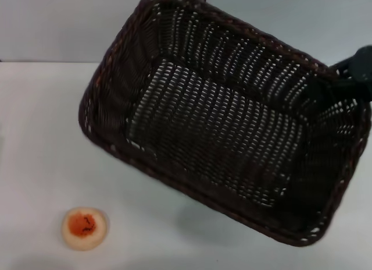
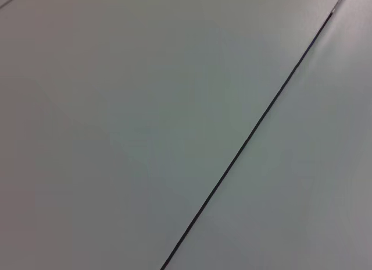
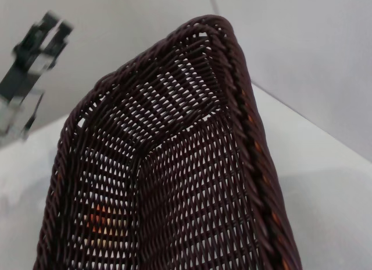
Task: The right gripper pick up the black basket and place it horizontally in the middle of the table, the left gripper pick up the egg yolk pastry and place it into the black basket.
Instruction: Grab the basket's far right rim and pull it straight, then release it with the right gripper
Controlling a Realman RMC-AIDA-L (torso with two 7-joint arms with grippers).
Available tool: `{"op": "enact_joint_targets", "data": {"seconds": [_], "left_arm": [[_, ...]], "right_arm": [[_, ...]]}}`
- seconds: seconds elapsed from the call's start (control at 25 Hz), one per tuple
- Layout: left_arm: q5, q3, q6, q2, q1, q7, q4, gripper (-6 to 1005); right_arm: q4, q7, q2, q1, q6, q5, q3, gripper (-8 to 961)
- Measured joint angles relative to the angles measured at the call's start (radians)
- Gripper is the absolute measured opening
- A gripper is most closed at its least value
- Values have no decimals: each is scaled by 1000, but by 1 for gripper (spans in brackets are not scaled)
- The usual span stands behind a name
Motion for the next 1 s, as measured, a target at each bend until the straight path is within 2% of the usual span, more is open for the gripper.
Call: {"op": "enact_joint_targets", "data": {"seconds": [0.16,0.32,0.48,0.56,0.6,0.64,0.76,1.0], "left_arm": [[0,0,0,0,-3,-19,0,677],[0,0,0,-1,-3,-24,0,677],[2,8,0,-1,0,-33,0,677],[2,17,-7,-1,3,-33,1,677],[2,17,-7,-1,3,-33,1,677],[2,18,-9,-1,4,-33,1,677],[2,29,-13,-1,5,-40,3,677],[2,36,-16,-1,11,-47,3,677]], "right_arm": [[-128,-57,-1,11,-31,-19,-46,174],[-156,-68,2,30,-39,-60,-75,174],[-159,-113,19,46,-29,-116,-106,174],[-151,-156,40,51,-11,-147,-115,174],[-151,-156,40,51,-11,-147,-115,174],[-142,-196,53,52,-1,-154,-110,174],[-122,-239,59,48,16,-150,-104,174],[-71,-304,57,51,33,-149,-95,173]]}}
